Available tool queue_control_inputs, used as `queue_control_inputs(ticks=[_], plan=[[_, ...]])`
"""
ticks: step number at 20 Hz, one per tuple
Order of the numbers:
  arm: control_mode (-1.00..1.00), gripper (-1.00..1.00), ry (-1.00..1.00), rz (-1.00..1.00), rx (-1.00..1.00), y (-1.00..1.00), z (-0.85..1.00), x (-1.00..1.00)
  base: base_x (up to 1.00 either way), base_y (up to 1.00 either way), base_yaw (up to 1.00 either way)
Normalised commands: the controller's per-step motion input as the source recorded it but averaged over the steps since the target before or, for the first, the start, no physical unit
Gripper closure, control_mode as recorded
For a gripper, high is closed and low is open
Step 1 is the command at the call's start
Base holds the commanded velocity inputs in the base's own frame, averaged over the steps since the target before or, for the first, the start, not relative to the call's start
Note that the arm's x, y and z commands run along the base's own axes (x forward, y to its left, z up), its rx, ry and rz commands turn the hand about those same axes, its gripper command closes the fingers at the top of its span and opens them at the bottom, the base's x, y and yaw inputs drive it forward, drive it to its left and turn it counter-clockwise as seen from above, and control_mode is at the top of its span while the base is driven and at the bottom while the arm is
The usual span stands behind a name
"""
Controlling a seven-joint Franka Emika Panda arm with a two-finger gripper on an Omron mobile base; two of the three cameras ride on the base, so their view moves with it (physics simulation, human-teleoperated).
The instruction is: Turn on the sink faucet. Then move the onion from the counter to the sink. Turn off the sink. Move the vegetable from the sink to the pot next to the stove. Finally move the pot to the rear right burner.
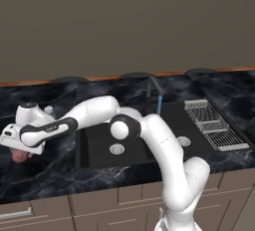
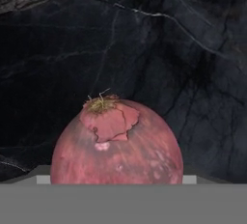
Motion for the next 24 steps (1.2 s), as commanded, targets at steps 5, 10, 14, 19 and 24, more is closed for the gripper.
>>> queue_control_inputs(ticks=[5,10,14,19,24], plan=[[-1.0,1.0,-0.05,-0.01,0.0,-0.11,0.41,-0.08,0.0,0.0,0.0],[-1.0,1.0,-0.04,-0.04,0.0,-0.37,0.53,-0.2,0.0,0.0,0.0],[-1.0,1.0,-0.06,-0.04,0.0,-0.49,0.38,-0.26,0.0,0.0,0.0],[-1.0,1.0,-0.04,-0.05,0.0,-0.6,0.16,-0.26,0.0,0.0,0.0],[-1.0,1.0,-0.01,-0.06,0.0,-0.76,0.1,-0.18,0.0,0.0,0.0]])
